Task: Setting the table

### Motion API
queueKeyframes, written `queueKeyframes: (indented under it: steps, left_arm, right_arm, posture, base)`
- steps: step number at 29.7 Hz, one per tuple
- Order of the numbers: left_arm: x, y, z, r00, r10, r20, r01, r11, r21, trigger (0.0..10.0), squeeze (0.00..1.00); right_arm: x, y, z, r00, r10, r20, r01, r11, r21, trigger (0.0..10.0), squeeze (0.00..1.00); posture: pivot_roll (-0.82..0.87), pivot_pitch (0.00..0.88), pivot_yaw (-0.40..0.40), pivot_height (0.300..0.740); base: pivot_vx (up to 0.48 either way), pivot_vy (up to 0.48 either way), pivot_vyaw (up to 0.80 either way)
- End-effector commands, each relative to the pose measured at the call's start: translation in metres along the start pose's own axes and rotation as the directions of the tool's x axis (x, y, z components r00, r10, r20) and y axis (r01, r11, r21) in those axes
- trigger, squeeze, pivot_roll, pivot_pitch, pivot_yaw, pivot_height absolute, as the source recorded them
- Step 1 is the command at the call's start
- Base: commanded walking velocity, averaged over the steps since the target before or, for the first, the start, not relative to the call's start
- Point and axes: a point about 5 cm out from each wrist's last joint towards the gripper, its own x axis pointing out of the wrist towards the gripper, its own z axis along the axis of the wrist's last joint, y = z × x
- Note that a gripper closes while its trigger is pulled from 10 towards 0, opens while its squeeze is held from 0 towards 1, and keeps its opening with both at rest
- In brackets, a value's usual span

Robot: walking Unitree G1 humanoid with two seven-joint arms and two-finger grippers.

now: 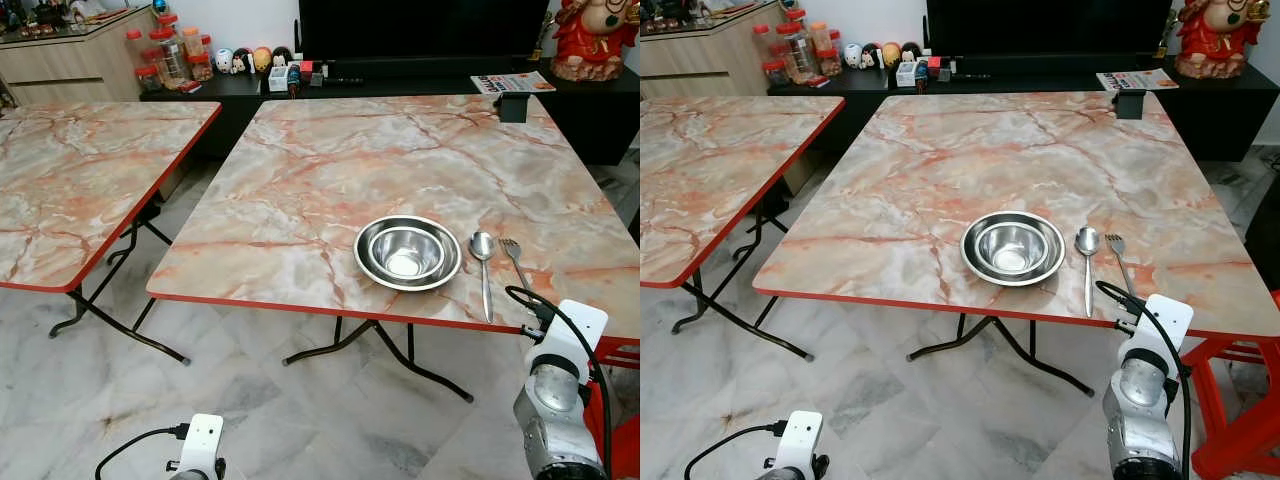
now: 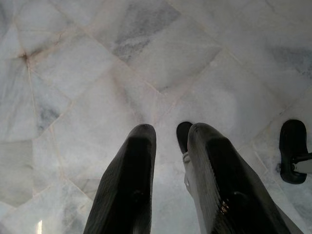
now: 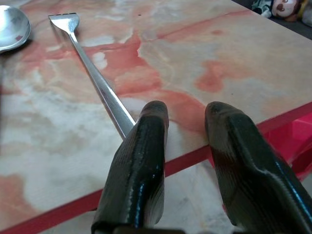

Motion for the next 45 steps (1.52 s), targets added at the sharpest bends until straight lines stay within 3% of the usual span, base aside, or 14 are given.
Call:
queueKeyframes:
  steps: [1, 13, 26, 29, 35, 42, 45]
  left_arm:
    - [0.0, 0.001, -0.001, 1.0, -0.002, -0.009, 0.002, 1.0, 0.004, 10.0, 0.0]
    - [0.0, 0.001, -0.002, 1.0, -0.001, -0.01, 0.001, 1.0, -0.001, 10.0, 0.0]
    - [0.0, 0.001, -0.002, 1.0, -0.002, -0.011, 0.002, 1.0, 0.0, 10.0, 0.0]
    - [0.0, 0.001, -0.001, 1.0, -0.002, -0.008, 0.002, 1.0, -0.001, 10.0, 0.0]
    - [0.0, 0.001, -0.001, 1.0, -0.004, -0.005, 0.004, 1.0, -0.002, 10.0, 0.0]
    - [0.0, 0.0, -0.001, 1.0, -0.006, -0.006, 0.006, 1.0, 0.001, 10.0, 0.0]
    - [0.0, 0.0, 0.0, 1.0, -0.008, -0.003, 0.008, 1.0, 0.003, 10.0, 0.0]
  right_arm:
    - [0.001, 0.003, 0.003, 1.0, -0.01, -0.013, 0.011, 0.999, 0.033, 10.0, 0.0]
    - [0.002, 0.006, 0.011, 1.0, -0.028, -0.003, 0.028, 0.998, 0.047, 10.0, 0.0]
    - [-0.013, 0.02, 0.008, 1.0, 0.021, -0.006, -0.02, 0.999, 0.049, 10.0, 0.0]
    - [-0.016, 0.023, 0.013, 0.999, 0.028, 0.025, -0.029, 0.998, 0.06, 10.0, 0.0]
    - [-0.015, 0.011, 0.031, 0.992, -0.019, 0.123, 0.009, 0.996, 0.084, 10.0, 0.0]
    - [-0.012, 0.007, 0.023, 0.982, 0.135, 0.135, -0.14, 0.99, 0.025, 10.0, 0.0]
    - [-0.013, 0.005, 0.018, 0.945, 0.293, 0.146, -0.3, 0.953, 0.033, 10.0, 0.0]
  posture:
    - [-0.11, 0.0, 0.07, 0.74]
    - [-0.11, 0.0, 0.068, 0.74]
    - [-0.11, 0.0, 0.066, 0.74]
    - [-0.11, 0.0, 0.067, 0.74]
    - [-0.11, 0.0, 0.068, 0.74]
    - [-0.12, 0.0, 0.07, 0.74]
    - [-0.12, 0.0, 0.074, 0.74]
  base:
    - [0.0, 0.0, 0.0]
    - [0.0, 0.0, 0.0]
    - [0.0, 0.0, 0.0]
    - [0.0, 0.0, 0.0]
    - [0.0, 0.0, 0.0]
    - [0.0, 0.0, 0.0]
    - [0.0, 0.0, 0.0]
